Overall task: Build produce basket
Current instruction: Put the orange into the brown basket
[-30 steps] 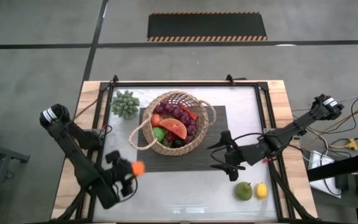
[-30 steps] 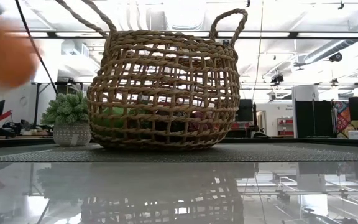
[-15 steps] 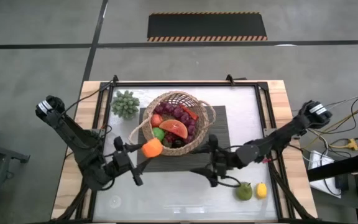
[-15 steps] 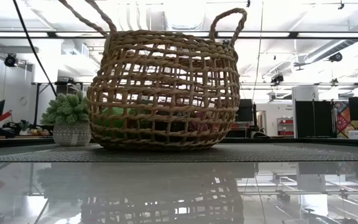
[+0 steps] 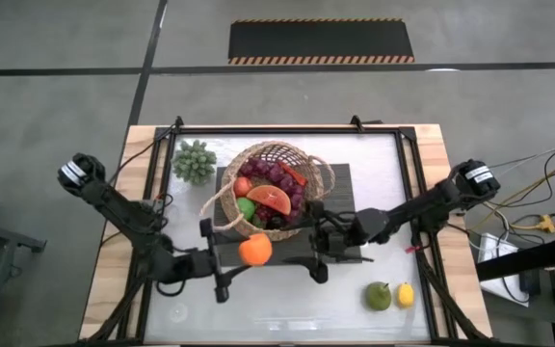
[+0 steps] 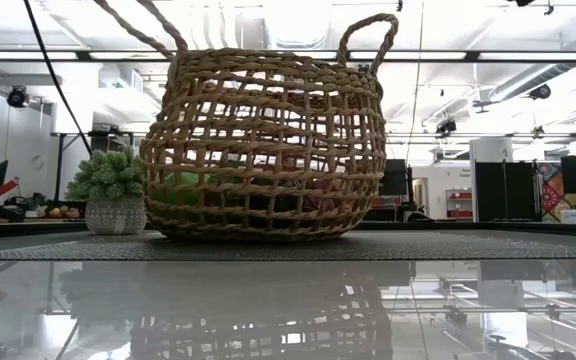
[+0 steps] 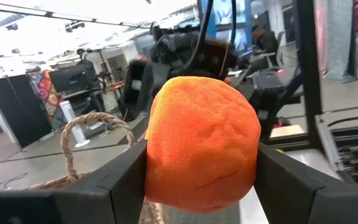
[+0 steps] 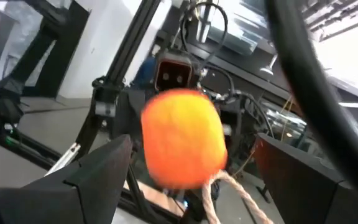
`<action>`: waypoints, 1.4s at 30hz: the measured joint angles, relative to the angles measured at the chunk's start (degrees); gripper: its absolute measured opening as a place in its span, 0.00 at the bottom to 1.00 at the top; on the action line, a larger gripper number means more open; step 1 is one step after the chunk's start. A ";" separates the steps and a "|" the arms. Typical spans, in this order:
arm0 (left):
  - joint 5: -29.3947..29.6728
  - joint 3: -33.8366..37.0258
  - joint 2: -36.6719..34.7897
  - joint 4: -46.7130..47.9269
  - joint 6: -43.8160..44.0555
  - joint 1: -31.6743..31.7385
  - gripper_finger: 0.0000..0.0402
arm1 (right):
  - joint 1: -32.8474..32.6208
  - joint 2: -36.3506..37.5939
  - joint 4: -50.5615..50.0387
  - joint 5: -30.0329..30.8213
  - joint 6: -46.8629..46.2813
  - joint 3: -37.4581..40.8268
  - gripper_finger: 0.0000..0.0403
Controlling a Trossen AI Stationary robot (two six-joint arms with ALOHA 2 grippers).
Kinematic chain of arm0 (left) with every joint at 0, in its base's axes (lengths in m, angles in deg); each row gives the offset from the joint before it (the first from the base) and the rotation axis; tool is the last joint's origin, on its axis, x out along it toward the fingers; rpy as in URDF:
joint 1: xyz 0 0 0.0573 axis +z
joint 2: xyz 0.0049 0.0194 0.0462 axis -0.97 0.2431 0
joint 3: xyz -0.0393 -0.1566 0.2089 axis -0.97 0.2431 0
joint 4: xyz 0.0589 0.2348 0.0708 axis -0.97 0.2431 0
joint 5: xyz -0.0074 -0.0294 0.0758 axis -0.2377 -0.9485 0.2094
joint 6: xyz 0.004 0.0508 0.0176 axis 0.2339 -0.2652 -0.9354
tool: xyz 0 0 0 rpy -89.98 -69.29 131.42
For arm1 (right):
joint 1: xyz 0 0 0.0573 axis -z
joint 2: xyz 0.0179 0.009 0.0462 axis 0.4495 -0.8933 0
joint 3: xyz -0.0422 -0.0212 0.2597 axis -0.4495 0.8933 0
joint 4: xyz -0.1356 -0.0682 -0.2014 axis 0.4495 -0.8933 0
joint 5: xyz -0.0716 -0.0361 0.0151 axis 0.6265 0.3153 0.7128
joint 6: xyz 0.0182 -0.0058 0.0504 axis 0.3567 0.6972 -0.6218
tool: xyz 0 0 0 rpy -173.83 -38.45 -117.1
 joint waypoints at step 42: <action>-14.82 3.18 -7.85 12.97 -11.71 11.45 0.84 | 1.34 1.95 -44.92 12.83 -9.62 -16.12 0.57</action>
